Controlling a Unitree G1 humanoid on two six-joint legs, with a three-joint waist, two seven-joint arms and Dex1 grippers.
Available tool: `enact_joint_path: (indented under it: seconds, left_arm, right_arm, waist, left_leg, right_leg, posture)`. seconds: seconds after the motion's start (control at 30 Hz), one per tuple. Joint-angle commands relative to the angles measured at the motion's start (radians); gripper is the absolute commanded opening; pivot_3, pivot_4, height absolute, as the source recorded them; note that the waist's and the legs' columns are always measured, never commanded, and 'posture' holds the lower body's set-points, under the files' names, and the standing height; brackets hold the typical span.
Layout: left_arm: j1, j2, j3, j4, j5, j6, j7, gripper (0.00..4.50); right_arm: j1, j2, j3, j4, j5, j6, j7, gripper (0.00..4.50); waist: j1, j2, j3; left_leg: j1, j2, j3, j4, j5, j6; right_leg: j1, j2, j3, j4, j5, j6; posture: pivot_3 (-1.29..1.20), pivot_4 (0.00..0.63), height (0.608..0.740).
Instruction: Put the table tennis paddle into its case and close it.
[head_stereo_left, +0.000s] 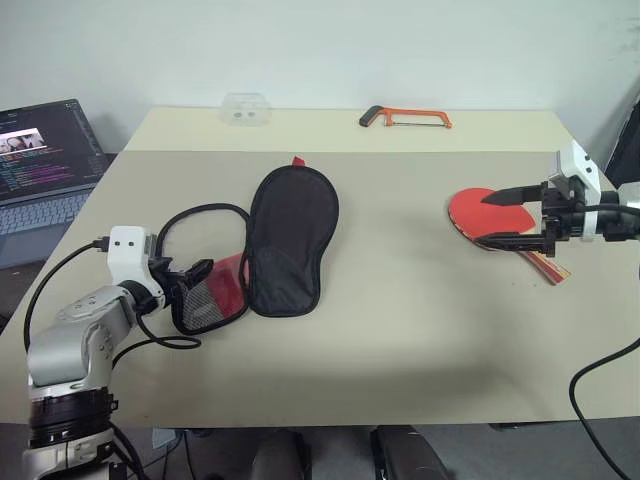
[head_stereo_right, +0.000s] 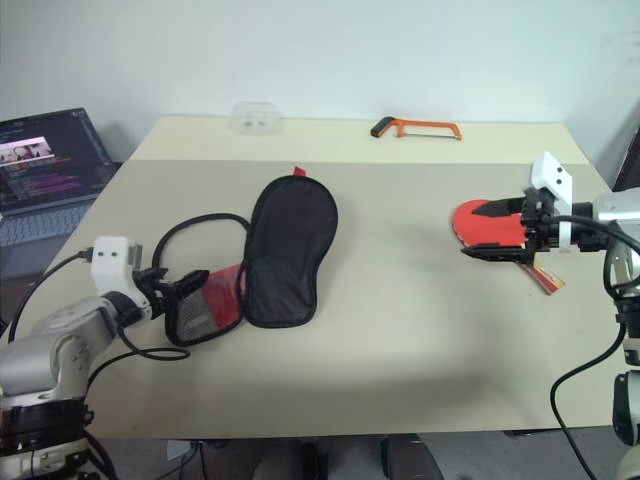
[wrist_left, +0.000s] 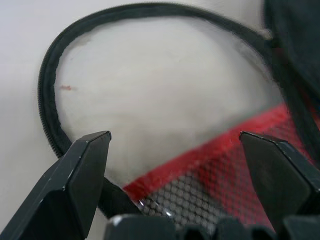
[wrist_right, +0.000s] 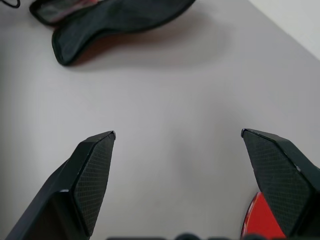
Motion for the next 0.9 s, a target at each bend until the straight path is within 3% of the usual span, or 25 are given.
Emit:
enact_joint_path:
  seconds: [0.03,0.2,0.33,0.67,0.83,0.9]
  left_arm:
    - [0.004,0.002,0.033,-0.072,0.013,0.004,0.045,4.5]
    - [0.046,0.003,0.097,-0.153,-0.013,0.055,0.079,4.5]
    - [0.077,-0.055,0.137,-0.225,-0.018,0.145,0.168,4.5]
    - [0.031,-0.222,0.031,-0.256,0.009,0.289,0.303,4.5]
    - [0.026,-0.314,0.041,-0.308,0.027,0.341,0.374,4.5]
    - [0.027,-0.333,0.043,-0.319,0.032,0.343,0.382,4.12]
  right_arm:
    - [0.004,-0.038,-0.033,-0.035,0.013,0.006,-0.002,4.45]
    - [0.002,-0.037,-0.026,-0.014,0.007,-0.008,-0.013,4.45]
    - [0.0,-0.029,-0.017,-0.016,0.008,-0.008,-0.016,4.45]
    - [-0.034,-0.02,0.006,0.014,-0.006,-0.024,-0.009,4.45]
    - [-0.038,-0.022,0.01,0.019,-0.005,-0.028,-0.009,4.45]
    - [-0.034,-0.021,0.01,0.016,-0.004,-0.028,-0.01,4.5]
  waist:
    - [-0.001,0.0,0.0]
    - [-0.001,0.0,0.0]
    - [0.0,0.0,0.0]
    - [0.004,-0.001,0.0]
    - [0.007,-0.001,0.0]
    - [0.012,0.0,0.0]
  left_leg:
    - [0.0,0.0,0.0,0.0,0.0,0.0]
    - [0.0,0.0,0.0,0.0,0.002,-0.003]
    - [0.0,0.0,0.0,0.0,0.002,-0.003]
    - [0.004,-0.001,-0.003,0.0,0.002,-0.003]
    - [0.006,-0.002,-0.009,0.0,0.001,-0.003]
    - [0.006,-0.002,-0.009,0.0,0.001,-0.003]
  right_leg:
    - [0.0,0.0,0.0,0.0,0.0,0.0]
    - [0.0,0.0,0.0,0.0,0.0,0.0]
    - [0.0,0.0,0.0,0.0,0.0,0.0]
    - [0.006,0.0,-0.001,-0.001,0.0,0.0]
    - [0.014,0.0,-0.003,-0.007,0.0,0.001]
    - [0.015,0.0,-0.004,-0.008,0.0,0.001]
  posture:
    - [0.0,0.15,0.74]
    - [0.0,0.15,0.74]
    - [0.0,0.15,0.74]
    - [0.0,0.15,0.74]
    - [0.0,0.15,0.74]
    - [0.0,0.15,0.74]
